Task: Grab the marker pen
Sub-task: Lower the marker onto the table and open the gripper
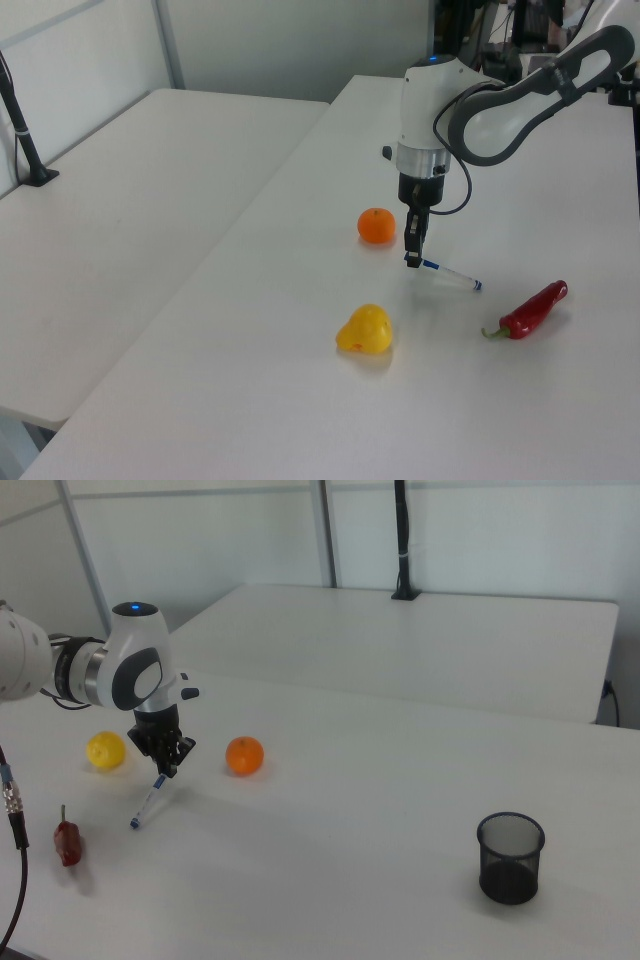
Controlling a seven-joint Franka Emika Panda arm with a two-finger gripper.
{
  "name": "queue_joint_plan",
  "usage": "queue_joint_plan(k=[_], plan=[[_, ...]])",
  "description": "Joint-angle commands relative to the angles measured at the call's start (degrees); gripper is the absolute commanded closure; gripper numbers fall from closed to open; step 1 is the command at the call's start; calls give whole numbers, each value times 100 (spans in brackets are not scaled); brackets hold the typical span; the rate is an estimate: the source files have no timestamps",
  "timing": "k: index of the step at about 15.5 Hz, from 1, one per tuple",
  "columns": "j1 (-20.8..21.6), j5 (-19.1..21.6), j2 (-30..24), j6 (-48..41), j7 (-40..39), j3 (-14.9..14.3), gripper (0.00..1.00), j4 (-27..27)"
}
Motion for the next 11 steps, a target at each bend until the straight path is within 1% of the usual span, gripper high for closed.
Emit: queue_joint_plan(k=[1,2,3,4,5,6,8,11], plan=[[48,-70,-24,175,23,-19,63,-82],[40,-78,-24,175,23,-28,50,-74],[48,-96,-24,184,23,-28,42,-73],[49,-157,-33,175,23,-28,29,-73],[49,-219,-33,175,49,-28,9,-73],[49,-289,-50,175,119,-28,0,-56],[22,-360,-147,140,234,-28,0,-38],[-48,-342,-515,43,304,-28,0,-21]])
